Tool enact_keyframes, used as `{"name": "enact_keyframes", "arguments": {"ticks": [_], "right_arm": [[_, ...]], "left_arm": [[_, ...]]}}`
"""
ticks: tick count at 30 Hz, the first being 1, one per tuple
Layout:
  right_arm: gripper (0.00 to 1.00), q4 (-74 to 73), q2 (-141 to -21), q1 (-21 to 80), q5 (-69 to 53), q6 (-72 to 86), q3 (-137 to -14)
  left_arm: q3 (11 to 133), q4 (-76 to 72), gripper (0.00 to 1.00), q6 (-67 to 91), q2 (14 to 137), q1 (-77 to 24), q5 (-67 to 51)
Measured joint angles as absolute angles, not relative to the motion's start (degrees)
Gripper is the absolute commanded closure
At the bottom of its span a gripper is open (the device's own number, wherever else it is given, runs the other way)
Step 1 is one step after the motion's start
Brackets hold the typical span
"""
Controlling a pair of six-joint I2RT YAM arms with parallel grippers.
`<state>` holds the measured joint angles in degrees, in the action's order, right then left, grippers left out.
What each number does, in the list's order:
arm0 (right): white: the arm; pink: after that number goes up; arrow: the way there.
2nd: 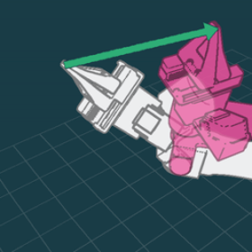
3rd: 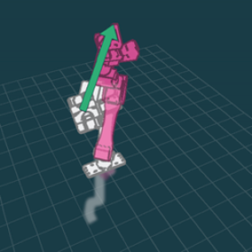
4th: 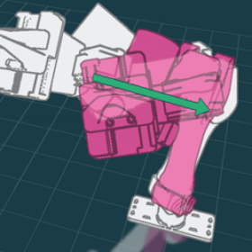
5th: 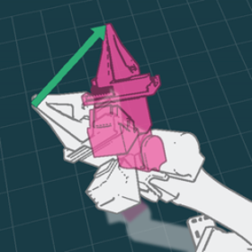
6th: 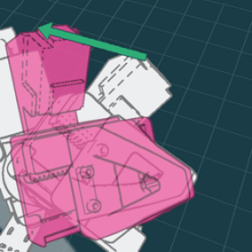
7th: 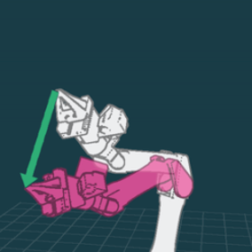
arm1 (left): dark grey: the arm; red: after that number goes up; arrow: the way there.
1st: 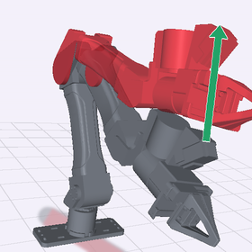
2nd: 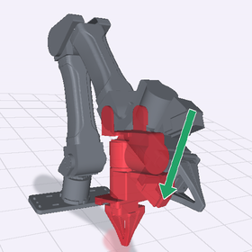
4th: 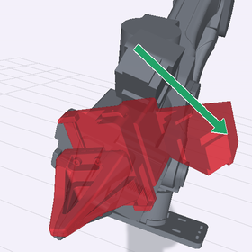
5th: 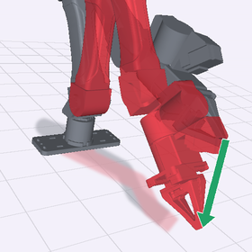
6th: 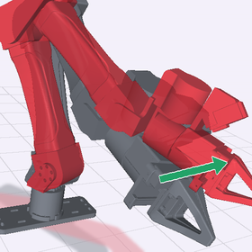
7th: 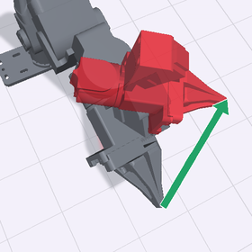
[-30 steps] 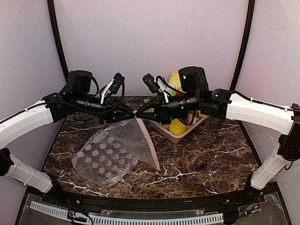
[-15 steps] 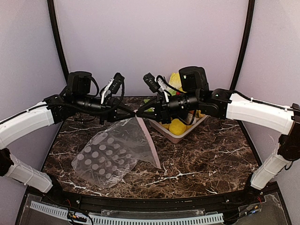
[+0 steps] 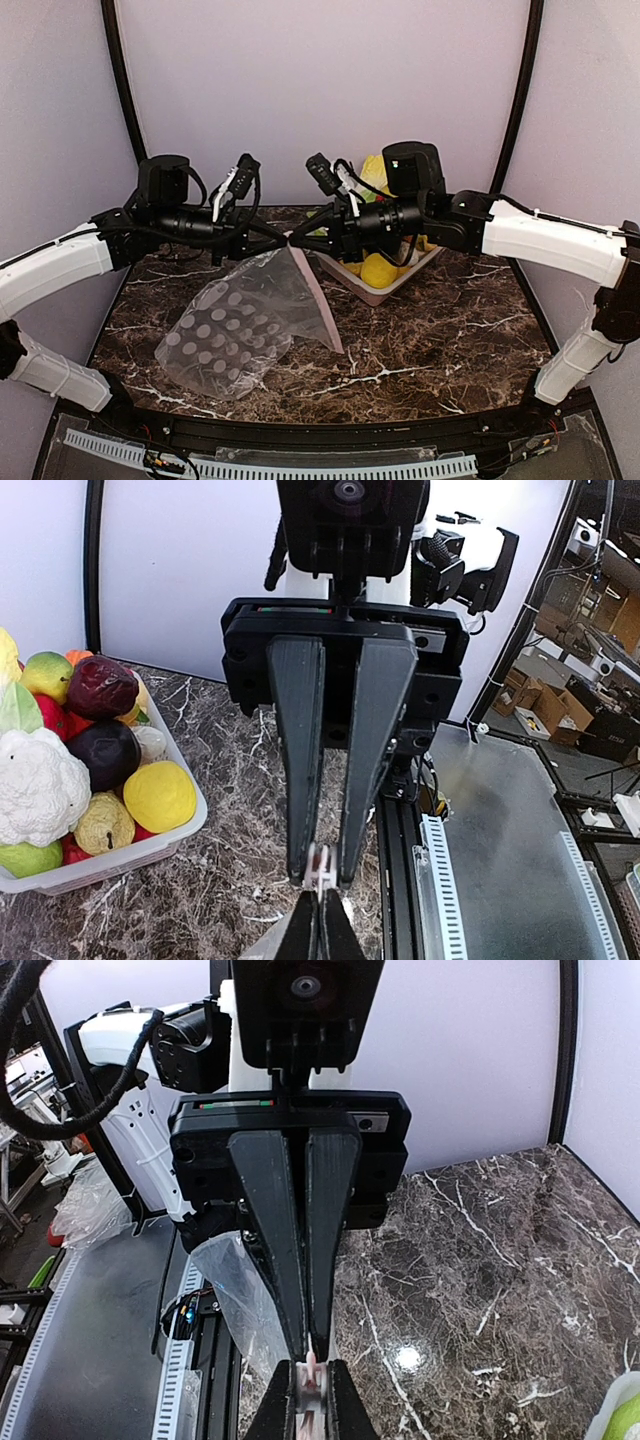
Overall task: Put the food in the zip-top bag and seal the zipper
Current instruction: Unzip the zipper from the zipper food storage bag.
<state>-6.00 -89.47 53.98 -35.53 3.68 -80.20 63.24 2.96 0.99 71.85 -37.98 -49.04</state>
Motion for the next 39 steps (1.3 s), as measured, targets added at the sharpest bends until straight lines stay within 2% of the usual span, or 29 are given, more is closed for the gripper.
{"name": "enact_keyframes", "arguments": {"ticks": [39], "right_arm": [[1.00,-1.2,-89.8,54.0,-34.0,5.0,-78.3]], "left_arm": [[60.9,-0.3,0.99,3.6,70.0,-36.8,-46.9]]}}
